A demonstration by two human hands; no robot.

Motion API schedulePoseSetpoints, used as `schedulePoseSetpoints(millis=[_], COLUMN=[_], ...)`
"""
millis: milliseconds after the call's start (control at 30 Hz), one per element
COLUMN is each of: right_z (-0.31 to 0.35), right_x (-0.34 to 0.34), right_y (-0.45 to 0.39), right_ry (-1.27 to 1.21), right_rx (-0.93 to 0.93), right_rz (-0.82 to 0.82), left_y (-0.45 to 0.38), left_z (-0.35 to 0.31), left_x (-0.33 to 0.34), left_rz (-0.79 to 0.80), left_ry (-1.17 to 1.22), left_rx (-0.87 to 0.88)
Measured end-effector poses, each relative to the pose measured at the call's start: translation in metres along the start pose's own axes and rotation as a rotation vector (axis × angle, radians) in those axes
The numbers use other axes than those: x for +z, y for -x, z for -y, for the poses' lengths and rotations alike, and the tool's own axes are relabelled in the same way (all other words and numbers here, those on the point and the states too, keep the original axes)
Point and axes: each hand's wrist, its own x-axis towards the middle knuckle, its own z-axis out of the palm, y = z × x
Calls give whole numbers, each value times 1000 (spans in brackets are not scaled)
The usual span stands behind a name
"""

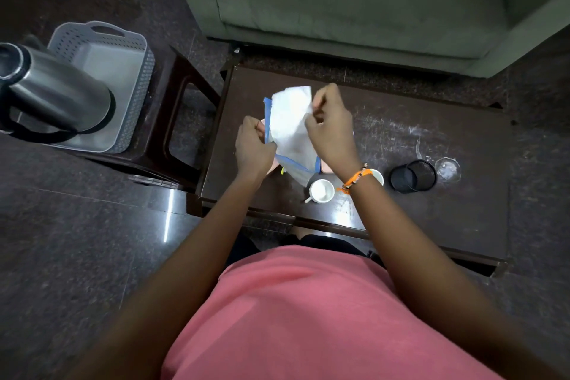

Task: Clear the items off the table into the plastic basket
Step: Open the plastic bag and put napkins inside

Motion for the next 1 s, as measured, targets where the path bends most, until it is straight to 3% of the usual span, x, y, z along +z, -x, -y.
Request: schedulePoseSetpoints(millis=[133, 267, 433, 767, 900, 1000], right_z=[2, -5, -6, -6, -3, -7], right_x=[-17, -28, -29, -35, -44, -48], right_y=[-7, -9, -5, -4, -3, -1], right_ry=[-367, -680, -437, -312, -543, -388], right_rx=[253, 458, 373, 272, 279, 289], right_rz=[11, 243, 366, 169, 274, 396], left_y=[-1, -3, 2, -1, 1, 0], left_z=[-1, -7, -16, -18, -24, -37], left_x=[-6, -16, -25, -29, -29, -26], left_rz=[-34, 20, 116, 132, 174, 205], left_ry=[14, 65, 193, 135, 73, 101], left_rx=[112, 113, 14, -6, 57, -56])
